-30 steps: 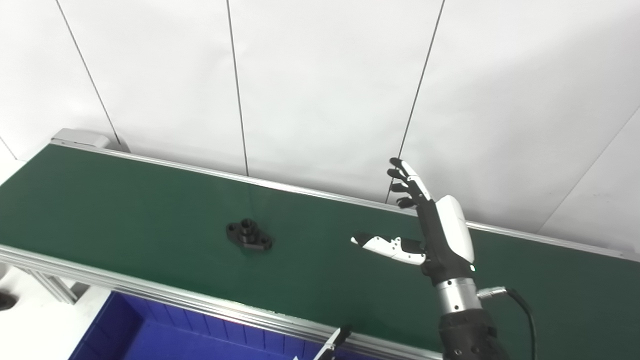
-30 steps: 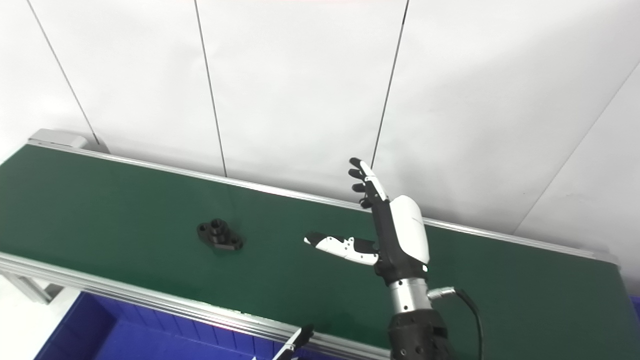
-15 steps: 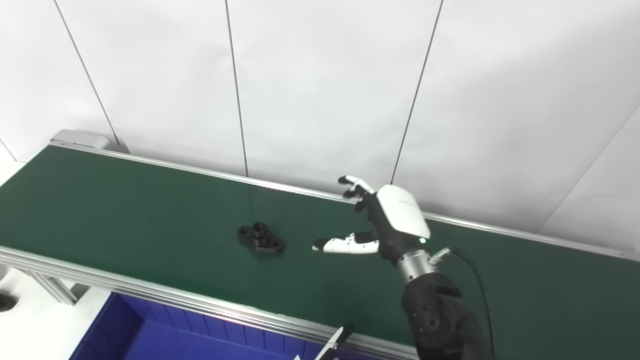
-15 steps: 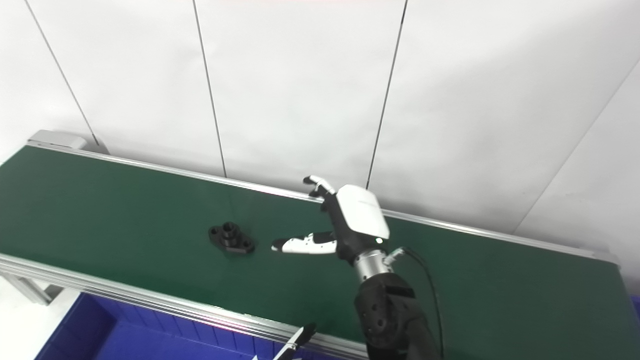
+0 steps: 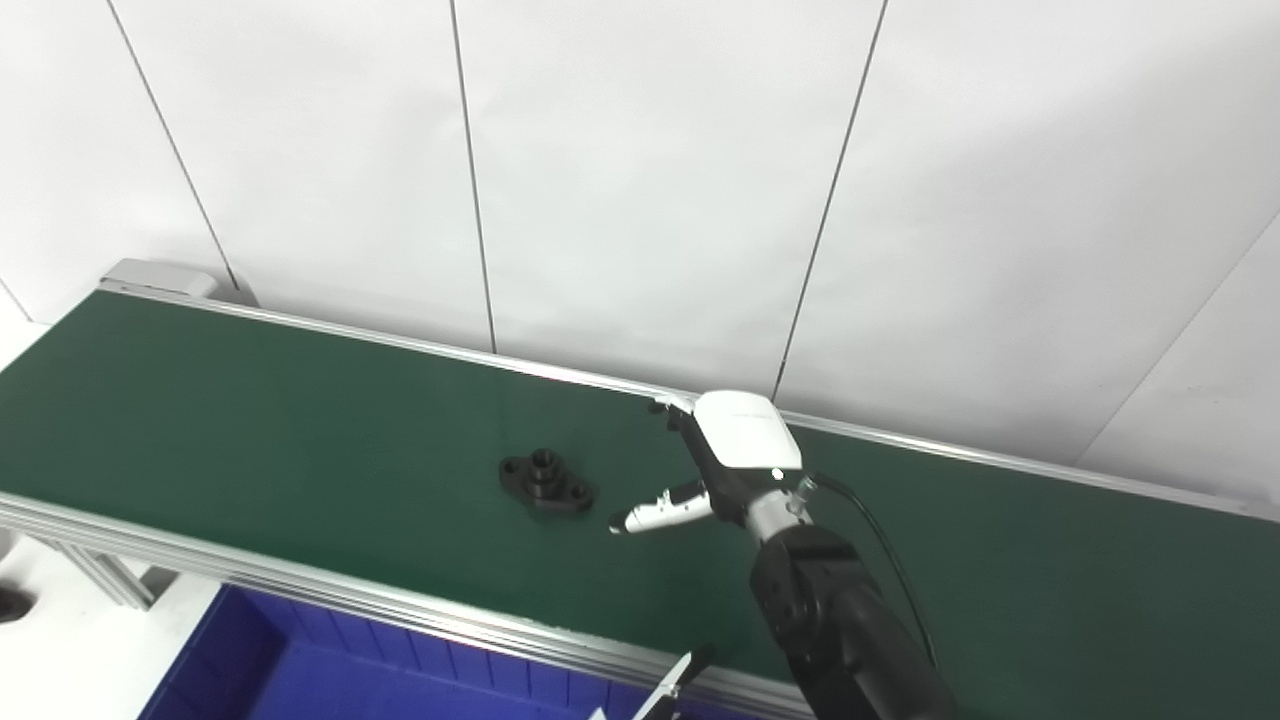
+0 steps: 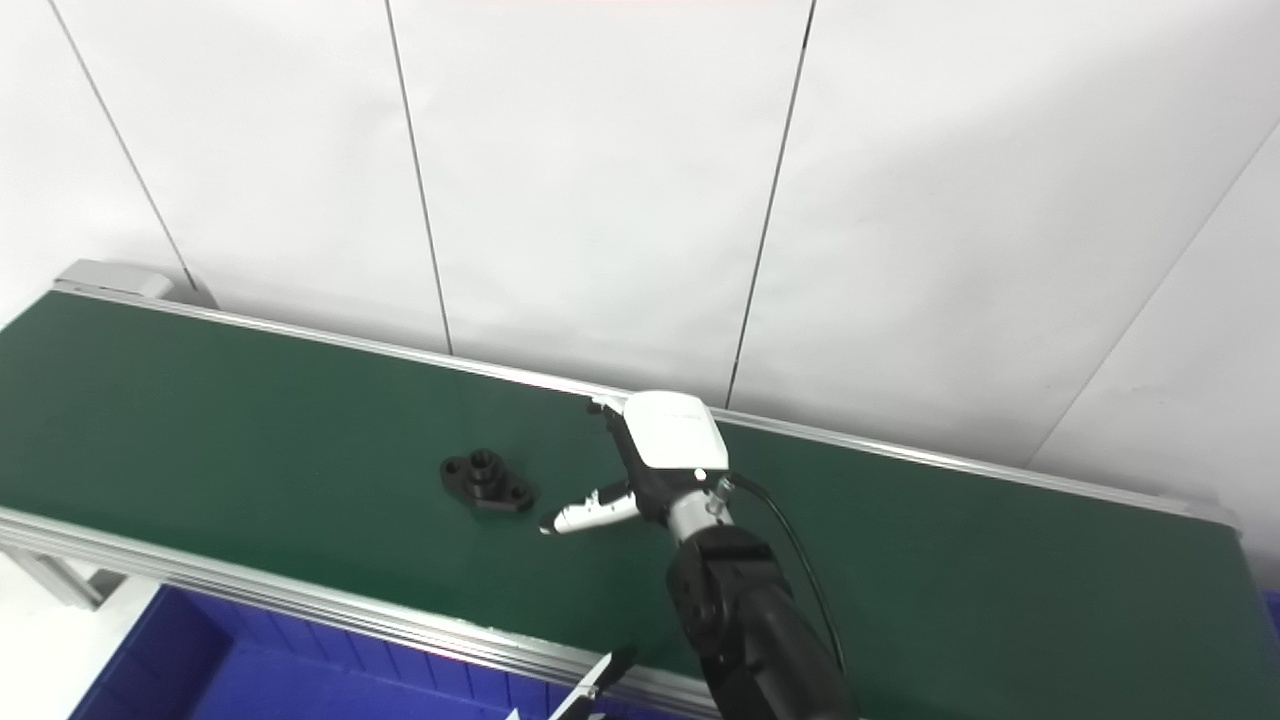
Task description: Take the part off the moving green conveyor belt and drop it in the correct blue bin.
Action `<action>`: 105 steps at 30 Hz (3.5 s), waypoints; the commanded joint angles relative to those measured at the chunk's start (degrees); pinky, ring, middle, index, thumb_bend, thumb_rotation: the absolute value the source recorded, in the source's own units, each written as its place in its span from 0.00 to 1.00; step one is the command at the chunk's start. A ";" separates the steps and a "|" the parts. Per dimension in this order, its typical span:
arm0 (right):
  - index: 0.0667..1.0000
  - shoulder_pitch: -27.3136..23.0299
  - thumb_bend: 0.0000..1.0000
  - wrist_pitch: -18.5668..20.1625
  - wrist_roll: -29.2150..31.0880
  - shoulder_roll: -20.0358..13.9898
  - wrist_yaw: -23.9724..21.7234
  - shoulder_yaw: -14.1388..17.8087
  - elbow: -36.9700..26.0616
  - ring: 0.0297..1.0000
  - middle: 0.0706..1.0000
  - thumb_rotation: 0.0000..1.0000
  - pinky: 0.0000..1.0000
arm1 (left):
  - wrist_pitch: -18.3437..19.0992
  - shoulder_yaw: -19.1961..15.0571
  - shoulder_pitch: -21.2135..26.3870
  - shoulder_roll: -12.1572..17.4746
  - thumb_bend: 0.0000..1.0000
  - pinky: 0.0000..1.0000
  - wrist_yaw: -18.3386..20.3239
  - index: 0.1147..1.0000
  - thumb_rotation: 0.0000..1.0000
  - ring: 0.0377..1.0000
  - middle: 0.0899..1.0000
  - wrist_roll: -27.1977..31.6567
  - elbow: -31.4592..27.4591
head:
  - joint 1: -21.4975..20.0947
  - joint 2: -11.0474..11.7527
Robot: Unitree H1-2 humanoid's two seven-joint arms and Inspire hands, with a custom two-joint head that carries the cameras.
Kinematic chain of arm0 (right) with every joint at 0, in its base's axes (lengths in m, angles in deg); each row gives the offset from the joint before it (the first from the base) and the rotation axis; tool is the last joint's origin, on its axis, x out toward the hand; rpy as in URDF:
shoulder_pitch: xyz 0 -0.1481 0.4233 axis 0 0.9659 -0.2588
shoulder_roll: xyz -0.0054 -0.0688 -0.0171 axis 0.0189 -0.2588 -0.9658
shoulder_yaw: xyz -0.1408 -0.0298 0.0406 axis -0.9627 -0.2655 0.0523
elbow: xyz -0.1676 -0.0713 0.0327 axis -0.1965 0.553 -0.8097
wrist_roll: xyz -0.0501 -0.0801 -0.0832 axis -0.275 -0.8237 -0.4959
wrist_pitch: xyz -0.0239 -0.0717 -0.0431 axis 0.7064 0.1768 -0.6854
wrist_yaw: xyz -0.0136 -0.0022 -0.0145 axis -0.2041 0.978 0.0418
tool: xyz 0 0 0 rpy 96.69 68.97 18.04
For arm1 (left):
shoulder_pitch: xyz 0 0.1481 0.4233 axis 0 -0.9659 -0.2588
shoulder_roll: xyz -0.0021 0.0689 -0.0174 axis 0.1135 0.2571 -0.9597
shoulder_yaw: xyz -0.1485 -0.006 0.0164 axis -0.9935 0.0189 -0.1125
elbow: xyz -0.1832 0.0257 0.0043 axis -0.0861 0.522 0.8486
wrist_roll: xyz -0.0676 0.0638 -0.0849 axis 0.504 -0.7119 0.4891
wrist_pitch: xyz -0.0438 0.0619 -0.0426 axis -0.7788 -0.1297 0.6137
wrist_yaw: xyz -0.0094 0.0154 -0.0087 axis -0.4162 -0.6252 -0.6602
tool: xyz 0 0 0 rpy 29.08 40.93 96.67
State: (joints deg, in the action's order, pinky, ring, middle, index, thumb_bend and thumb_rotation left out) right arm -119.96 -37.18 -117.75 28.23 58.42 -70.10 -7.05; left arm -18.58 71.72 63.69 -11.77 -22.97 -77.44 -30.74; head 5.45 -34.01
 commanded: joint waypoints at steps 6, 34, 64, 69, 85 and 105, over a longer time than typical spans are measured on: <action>0.80 -7.26 0.97 -0.94 0.39 1.60 2.86 -1.74 6.82 0.62 0.72 0.59 0.52 | -1.01 6.32 -4.32 -6.74 0.92 0.81 -0.87 1.00 0.88 1.00 1.00 -2.69 -3.34 | 1.15 -0.31; 0.76 -10.92 0.93 4.92 4.43 6.10 -3.01 -4.82 18.36 0.52 0.63 0.62 0.39 | 0.45 11.12 -8.75 -9.00 0.88 0.74 -1.92 1.00 0.87 1.00 1.00 -5.43 -7.51 | 5.15 -4.12; 0.44 -4.37 0.53 1.71 2.78 4.44 14.41 -11.56 22.06 0.12 0.43 0.00 0.08 | 6.12 10.63 -9.75 -8.05 0.84 0.73 -1.23 1.00 0.83 0.95 1.00 -5.55 -10.80 | 3.97 -5.85; 0.46 -3.83 0.52 1.86 3.86 3.03 13.67 -10.76 18.14 0.15 0.36 0.00 0.10 | 7.46 10.11 -9.72 -7.46 0.84 0.78 -0.71 1.00 0.83 0.97 1.00 -5.27 -12.07 | 2.71 -6.00; 0.44 6.56 0.50 7.15 2.20 -7.27 3.17 -1.51 -18.80 0.18 0.23 0.15 0.14 | 11.10 4.45 -7.53 -4.63 0.92 0.92 1.07 1.00 0.83 0.99 1.00 1.82 -14.92 | -8.84 -8.13; 0.45 44.44 0.51 6.51 -12.98 -9.18 -9.43 8.15 -58.72 0.14 0.20 0.14 0.11 | 16.84 -4.46 -7.68 0.99 0.88 1.00 4.42 1.00 0.96 1.00 1.00 13.55 -22.31 | -24.70 -13.64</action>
State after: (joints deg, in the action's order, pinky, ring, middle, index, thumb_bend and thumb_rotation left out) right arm -76.87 -29.12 -129.30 18.55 49.95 -62.59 -62.80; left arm -1.78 67.62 56.11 -11.07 -19.09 -64.38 -50.58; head -18.72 -46.93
